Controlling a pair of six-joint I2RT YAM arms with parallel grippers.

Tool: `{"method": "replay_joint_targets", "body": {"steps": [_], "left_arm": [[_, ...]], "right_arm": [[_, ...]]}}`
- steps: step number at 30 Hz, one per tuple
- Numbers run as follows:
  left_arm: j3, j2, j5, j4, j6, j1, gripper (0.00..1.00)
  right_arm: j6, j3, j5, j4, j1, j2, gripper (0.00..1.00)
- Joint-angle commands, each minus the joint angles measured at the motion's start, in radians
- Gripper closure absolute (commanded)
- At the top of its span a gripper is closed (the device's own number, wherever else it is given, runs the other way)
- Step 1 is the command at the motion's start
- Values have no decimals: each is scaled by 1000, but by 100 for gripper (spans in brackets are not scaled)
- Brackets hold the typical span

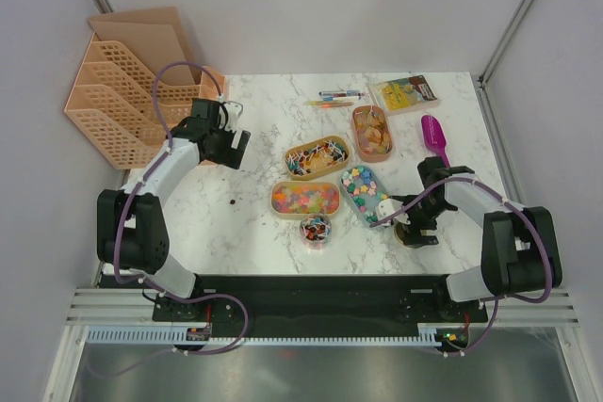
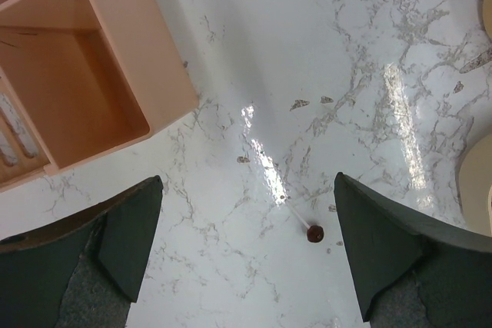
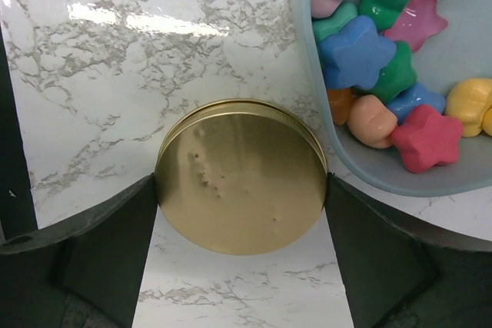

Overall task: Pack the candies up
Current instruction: Pick up the bottle lid at the center of the board, then close the bottle lid on the packing bottle.

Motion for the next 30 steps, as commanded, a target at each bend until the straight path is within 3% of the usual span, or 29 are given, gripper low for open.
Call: {"method": "replay_joint_targets", "body": {"steps": [1,9,14,22,30], "left_arm": [[45,6,-9,10,25,-2,0],[45,19,-1,24,14,-2,0],[27,27,-1,51,-2,-2,0],[-28,18,19,65,-44,-2,0],[-104,-86,-96,81,-68,23,0]], "right_arm": [[44,29,2,-6,4,-11,10],[78,104,-2,-133,4,-164,15],[102,283,-74,-225,45,-240,9],[321,412,-59,-121,410,-117,8],[418,547,-56,-6,651,119,10]]}}
